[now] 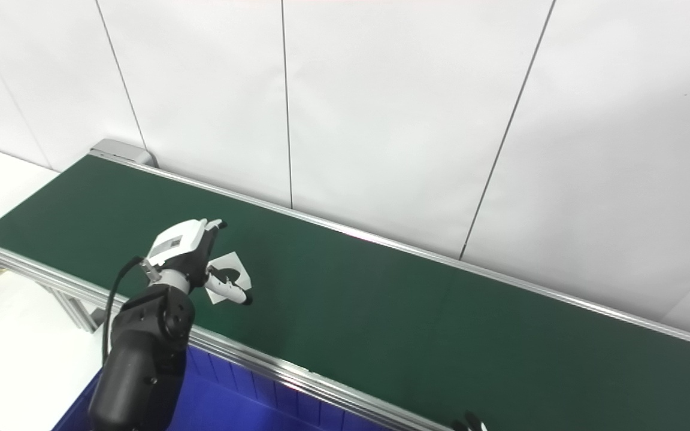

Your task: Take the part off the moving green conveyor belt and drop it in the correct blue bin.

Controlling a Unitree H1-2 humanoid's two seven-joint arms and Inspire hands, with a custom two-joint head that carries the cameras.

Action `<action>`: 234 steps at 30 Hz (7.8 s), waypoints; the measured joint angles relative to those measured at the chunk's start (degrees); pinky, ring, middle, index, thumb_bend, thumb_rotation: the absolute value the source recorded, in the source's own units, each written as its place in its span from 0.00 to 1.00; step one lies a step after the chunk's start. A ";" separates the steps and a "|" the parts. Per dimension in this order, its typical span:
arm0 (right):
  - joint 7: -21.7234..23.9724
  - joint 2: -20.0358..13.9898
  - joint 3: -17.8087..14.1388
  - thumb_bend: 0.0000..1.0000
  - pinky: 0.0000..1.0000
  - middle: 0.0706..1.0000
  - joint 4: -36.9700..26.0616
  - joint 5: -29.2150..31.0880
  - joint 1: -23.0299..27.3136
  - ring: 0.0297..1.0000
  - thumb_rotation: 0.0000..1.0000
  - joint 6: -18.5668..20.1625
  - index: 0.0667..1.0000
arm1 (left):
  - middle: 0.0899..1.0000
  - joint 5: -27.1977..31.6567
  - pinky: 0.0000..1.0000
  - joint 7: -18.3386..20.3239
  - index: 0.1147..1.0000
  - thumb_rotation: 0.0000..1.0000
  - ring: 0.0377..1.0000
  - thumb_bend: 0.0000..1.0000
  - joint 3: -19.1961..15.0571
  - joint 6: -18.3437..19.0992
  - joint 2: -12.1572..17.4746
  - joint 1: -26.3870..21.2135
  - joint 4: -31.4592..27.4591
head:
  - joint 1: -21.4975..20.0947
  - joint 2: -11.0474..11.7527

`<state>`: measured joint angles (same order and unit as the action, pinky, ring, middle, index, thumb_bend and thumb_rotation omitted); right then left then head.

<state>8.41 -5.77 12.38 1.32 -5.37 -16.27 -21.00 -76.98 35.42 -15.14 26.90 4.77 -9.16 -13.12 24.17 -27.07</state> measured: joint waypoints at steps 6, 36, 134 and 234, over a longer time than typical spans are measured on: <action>0.01 0.00 0.01 0.73 0.79 0.89 -0.20 0.03 -0.23 0.86 0.60 0.00 0.95 | 0.99 0.09 0.80 -1.60 0.94 0.17 0.94 0.88 -0.36 0.00 0.58 -0.06 4.49 | -0.17 -0.18; -0.06 0.75 0.29 0.75 0.77 0.89 -1.23 0.10 -0.59 0.85 0.60 0.00 0.95 | 0.68 8.31 0.91 -17.60 0.59 0.04 0.71 0.83 6.22 0.00 4.52 -5.92 22.27 | -1.49 -0.53; -0.39 0.50 -0.49 0.70 0.69 0.84 -15.49 -1.02 -2.43 0.79 0.77 9.55 0.90 | 0.40 29.77 0.60 -19.18 0.45 0.00 0.46 0.50 20.02 -23.59 22.44 32.65 -11.04 | -10.37 -24.17; -2.76 4.38 3.44 0.89 0.76 0.87 -7.74 -5.29 -2.79 0.85 0.63 5.67 0.92 | 0.86 83.60 0.81 -14.99 0.87 0.56 0.85 0.91 23.65 -39.05 4.60 24.00 10.25 | -38.76 -16.52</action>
<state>5.65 -1.39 15.82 -6.42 -10.66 -19.06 -15.33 6.62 20.43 8.50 -12.14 9.38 14.84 -2.87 -14.59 -43.59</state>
